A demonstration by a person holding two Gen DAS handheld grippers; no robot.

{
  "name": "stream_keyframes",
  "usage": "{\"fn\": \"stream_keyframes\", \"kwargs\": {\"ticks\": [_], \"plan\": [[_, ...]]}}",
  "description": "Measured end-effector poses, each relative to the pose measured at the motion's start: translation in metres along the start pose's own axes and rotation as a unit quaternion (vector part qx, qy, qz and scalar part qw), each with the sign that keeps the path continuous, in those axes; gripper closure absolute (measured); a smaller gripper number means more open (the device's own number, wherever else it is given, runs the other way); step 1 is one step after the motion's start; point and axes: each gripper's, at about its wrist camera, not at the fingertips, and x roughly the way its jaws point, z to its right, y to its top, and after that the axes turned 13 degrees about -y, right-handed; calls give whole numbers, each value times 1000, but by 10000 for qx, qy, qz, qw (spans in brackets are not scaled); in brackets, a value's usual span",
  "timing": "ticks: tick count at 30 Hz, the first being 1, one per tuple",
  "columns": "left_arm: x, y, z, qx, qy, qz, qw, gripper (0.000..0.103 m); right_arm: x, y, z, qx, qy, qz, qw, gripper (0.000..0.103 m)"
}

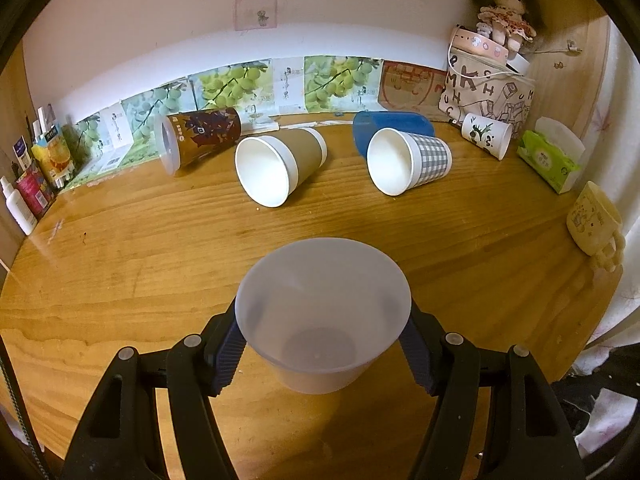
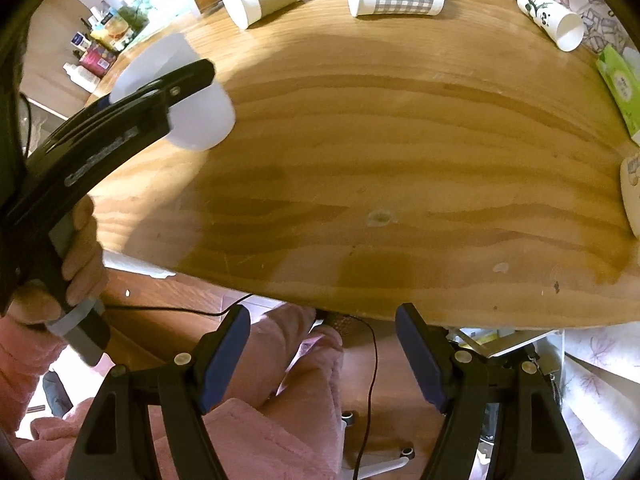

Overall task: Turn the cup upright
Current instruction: 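Lift the cup with the left gripper, holding its opening upward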

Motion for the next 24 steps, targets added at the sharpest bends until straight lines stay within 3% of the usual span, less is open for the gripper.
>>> {"fn": "stream_keyframes", "kwargs": {"ticks": [24], "plan": [[-3, 6, -11, -237, -276, -526, 9980, 29, -3, 9, 2, 48, 63, 43, 10000, 27]]}}
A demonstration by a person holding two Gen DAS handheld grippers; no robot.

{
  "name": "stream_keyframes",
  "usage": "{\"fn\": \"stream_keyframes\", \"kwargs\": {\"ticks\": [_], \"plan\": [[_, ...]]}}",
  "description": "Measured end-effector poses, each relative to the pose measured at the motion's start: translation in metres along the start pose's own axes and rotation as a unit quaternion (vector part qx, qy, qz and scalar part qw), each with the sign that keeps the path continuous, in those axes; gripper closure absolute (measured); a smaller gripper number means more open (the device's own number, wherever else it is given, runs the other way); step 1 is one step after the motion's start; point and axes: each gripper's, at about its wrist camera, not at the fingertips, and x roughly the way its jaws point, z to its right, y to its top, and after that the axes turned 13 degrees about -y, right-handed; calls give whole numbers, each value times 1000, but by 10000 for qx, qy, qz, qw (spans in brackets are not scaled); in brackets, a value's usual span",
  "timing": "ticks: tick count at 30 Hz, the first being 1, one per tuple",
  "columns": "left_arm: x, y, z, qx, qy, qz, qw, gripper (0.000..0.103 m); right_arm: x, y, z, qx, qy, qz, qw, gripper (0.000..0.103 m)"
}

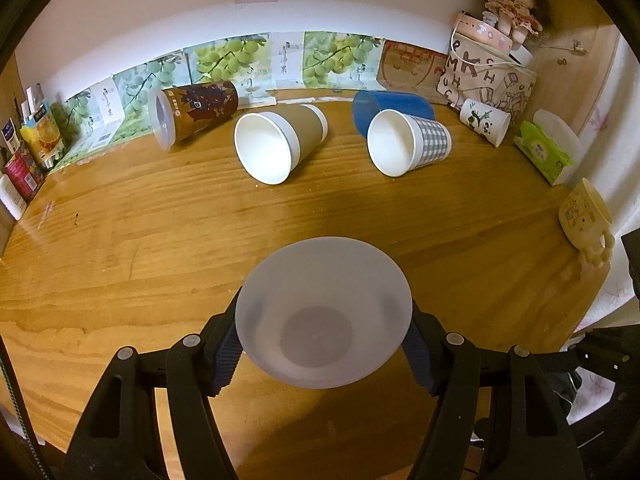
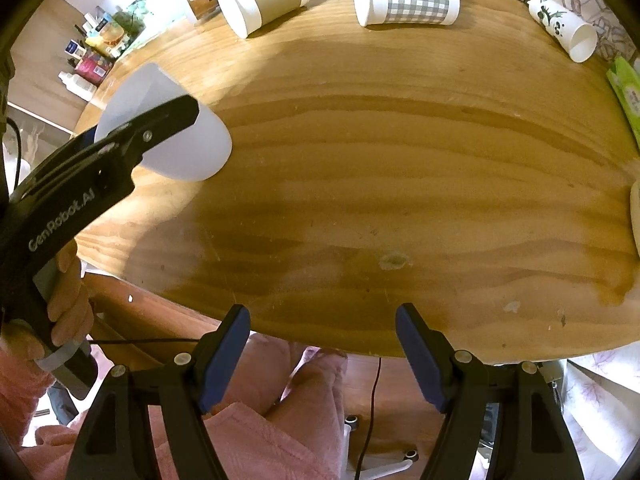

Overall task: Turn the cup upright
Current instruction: 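Lift the cup with the left gripper, holding its opening upward, then lower the cup upright onto the desk and open the left gripper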

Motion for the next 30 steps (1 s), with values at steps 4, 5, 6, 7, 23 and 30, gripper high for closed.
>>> {"fn": "stream_keyframes", "kwargs": {"ticks": [4, 5, 6, 7, 23, 30], "plan": [[-9, -3, 2, -72, -65, 53, 9999, 17, -6, -3, -2, 72, -47, 205, 9998, 22], [-13, -5, 3, -94, -39, 64, 9999, 17, -7, -4, -2, 98, -50, 255, 9996, 22], [-16, -6, 3, -111, -5, 57, 9999, 17, -9, -5, -1, 148, -45, 329, 9993, 22], [-18, -7, 4, -121, 18, 56, 9999, 17, -11, -6, -1, 187, -36, 380, 9991, 22], [-117, -15, 8, -358, 653, 577, 9956, 17, -95, -27, -17, 741, -7, 1940, 9782, 21], [-160, -5, 10, -602, 831, 1155, 9880, 17, -147, -35, -32, 644, -116, 2752, 9592, 20]]}}
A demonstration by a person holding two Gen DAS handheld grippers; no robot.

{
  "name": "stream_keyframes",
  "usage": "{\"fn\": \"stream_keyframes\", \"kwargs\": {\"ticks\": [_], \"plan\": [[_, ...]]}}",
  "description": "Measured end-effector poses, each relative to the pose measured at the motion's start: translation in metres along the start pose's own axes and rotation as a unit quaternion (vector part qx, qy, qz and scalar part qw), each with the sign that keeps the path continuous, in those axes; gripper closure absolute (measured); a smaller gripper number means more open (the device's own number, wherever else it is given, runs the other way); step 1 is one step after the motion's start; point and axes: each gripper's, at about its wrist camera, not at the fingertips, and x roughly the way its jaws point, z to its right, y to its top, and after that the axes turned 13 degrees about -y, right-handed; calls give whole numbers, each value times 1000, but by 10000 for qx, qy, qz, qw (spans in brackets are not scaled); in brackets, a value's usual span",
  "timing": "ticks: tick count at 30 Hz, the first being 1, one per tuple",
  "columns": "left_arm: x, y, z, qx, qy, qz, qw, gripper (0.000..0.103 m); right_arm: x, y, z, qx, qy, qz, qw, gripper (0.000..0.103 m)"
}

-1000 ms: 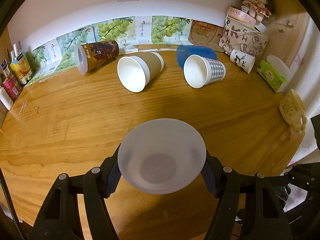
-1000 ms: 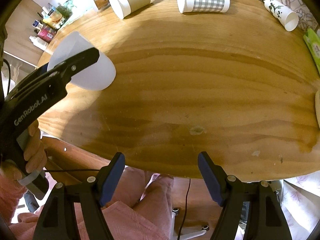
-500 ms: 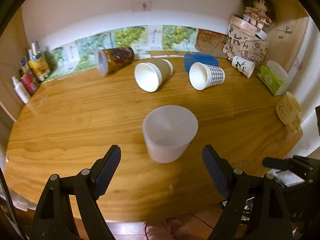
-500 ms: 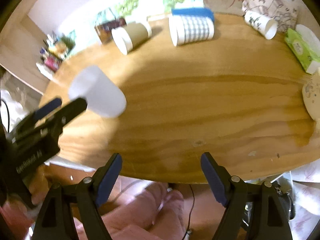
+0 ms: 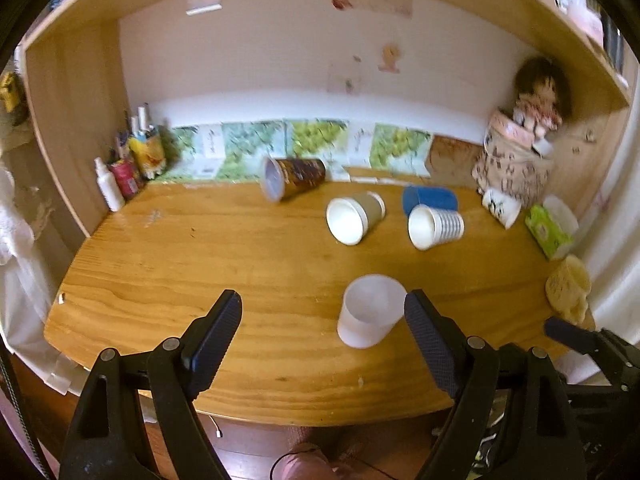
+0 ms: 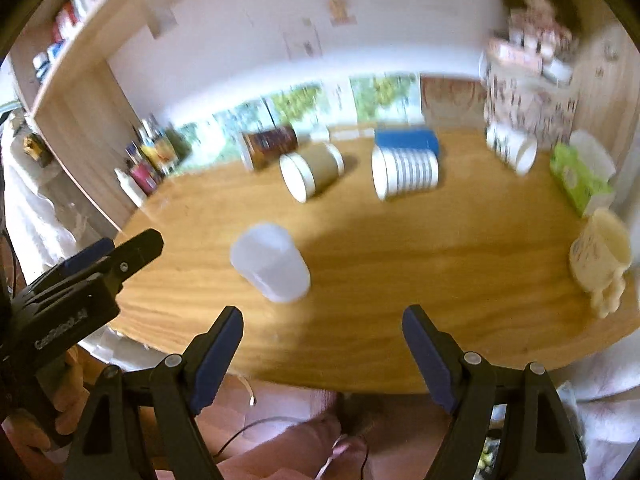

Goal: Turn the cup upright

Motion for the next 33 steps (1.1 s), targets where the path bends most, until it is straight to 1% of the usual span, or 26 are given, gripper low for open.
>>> {"fn": "stream_keyframes", "kwargs": {"ticks": [3, 6, 8, 10, 12, 13, 16, 18, 21, 23, 28, 33], "plan": [[-11, 6, 3, -28, 26, 61, 10000, 17, -21, 8, -2, -62, -49, 415, 9991, 20], [-24, 9, 7, -145, -61, 128, 9998, 17, -38, 15, 3, 84, 50, 651, 9978, 20], [-34, 10, 9, -274, -97, 269, 9992, 17, -51, 18, 6, 208, 127, 836, 9962, 11], [-42, 11, 11, -325, -79, 387, 9987, 17, -64, 18, 7, 226, 40, 1091, 9938, 10], [-52, 10, 16, -303, 63, 593, 9978, 14, -75, 16, 6, 187, -87, 1325, 9910, 0], [-56, 10, 18, -283, 116, 685, 9972, 9, -79, 15, 5, 179, -129, 1407, 9898, 0], [-70, 7, 23, -229, 255, 1000, 9944, 1, -94, 9, 5, 162, -201, 1679, 9855, 0], [-78, 4, 26, -168, 358, 1216, 9918, 0, -102, 5, 5, 177, -288, 1861, 9819, 0], [-85, 1, 31, -60, 559, 1403, 9885, 0, -107, 2, 9, 282, -361, 1943, 9799, 0], [-89, 0, 34, 15, 637, 1501, 9866, 0, -109, 1, 12, 358, -287, 1972, 9793, 0], [-95, 0, 39, 174, 657, 1680, 9834, 0, -114, 0, 10, 356, -201, 2072, 9774, 0], [-98, -3, 45, 299, 636, 1754, 9820, 0, -114, -1, 10, 385, -237, 2022, 9783, 0]]}}
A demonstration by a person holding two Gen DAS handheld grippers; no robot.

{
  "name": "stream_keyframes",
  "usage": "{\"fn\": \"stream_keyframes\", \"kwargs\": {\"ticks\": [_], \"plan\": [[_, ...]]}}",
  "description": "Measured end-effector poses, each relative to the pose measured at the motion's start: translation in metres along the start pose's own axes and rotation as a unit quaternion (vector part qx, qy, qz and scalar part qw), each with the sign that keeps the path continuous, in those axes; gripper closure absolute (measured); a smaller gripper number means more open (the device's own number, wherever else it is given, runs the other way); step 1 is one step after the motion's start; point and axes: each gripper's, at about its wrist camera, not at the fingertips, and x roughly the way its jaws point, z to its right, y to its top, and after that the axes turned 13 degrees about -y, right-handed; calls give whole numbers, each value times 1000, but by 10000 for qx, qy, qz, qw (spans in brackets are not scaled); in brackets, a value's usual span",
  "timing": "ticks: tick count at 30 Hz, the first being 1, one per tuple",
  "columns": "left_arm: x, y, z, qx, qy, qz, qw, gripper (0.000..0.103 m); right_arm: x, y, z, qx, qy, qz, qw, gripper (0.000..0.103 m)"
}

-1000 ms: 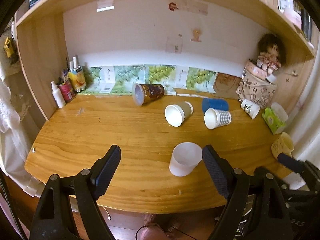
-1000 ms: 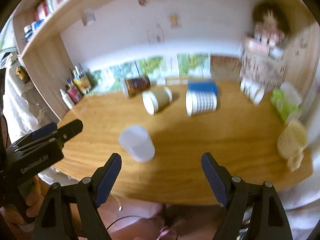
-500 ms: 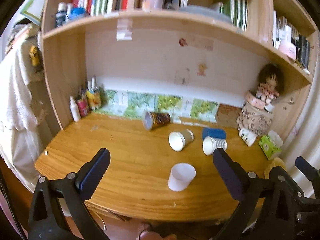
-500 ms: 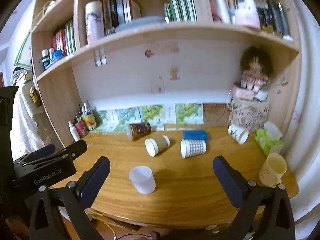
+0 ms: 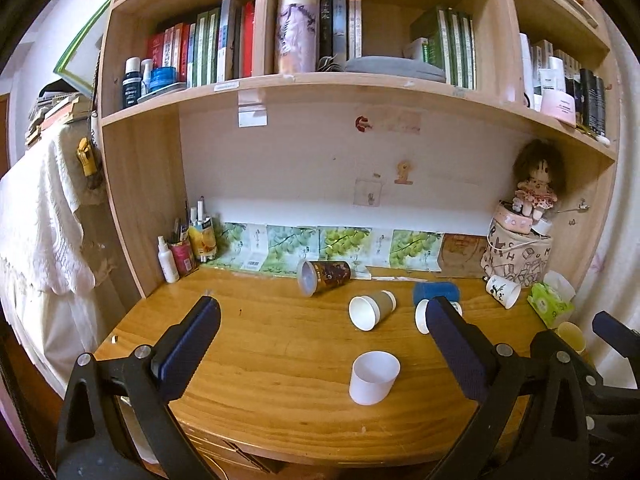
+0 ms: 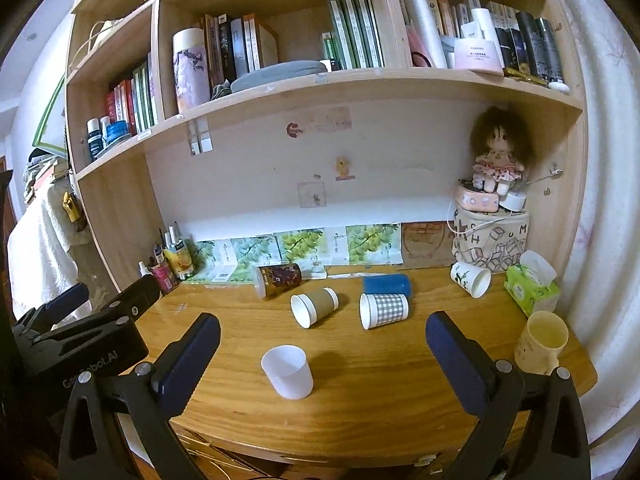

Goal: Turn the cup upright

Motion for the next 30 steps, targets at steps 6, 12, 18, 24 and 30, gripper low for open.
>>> {"fn": "stream_keyframes", "kwargs": {"ticks": [6, 12, 18, 24, 30], "plan": [[-1, 1, 2, 25, -53, 47, 10000, 0, 0, 0, 3, 49, -133, 20, 9999, 0], [1, 1, 4, 40, -72, 14, 10000, 0, 1, 0, 3, 35, -123, 1, 9999, 0], [3, 1, 7, 34, -66, -26, 10000, 0, 3, 1, 3, 27, -121, -33, 9999, 0], [5, 0, 7, 64, -31, -42, 10000, 0, 7, 1, 7, 47, -94, -52, 9999, 0], [6, 2, 7, 98, 52, -25, 9999, 0, 11, 2, 7, 42, -45, -50, 10000, 0]]}}
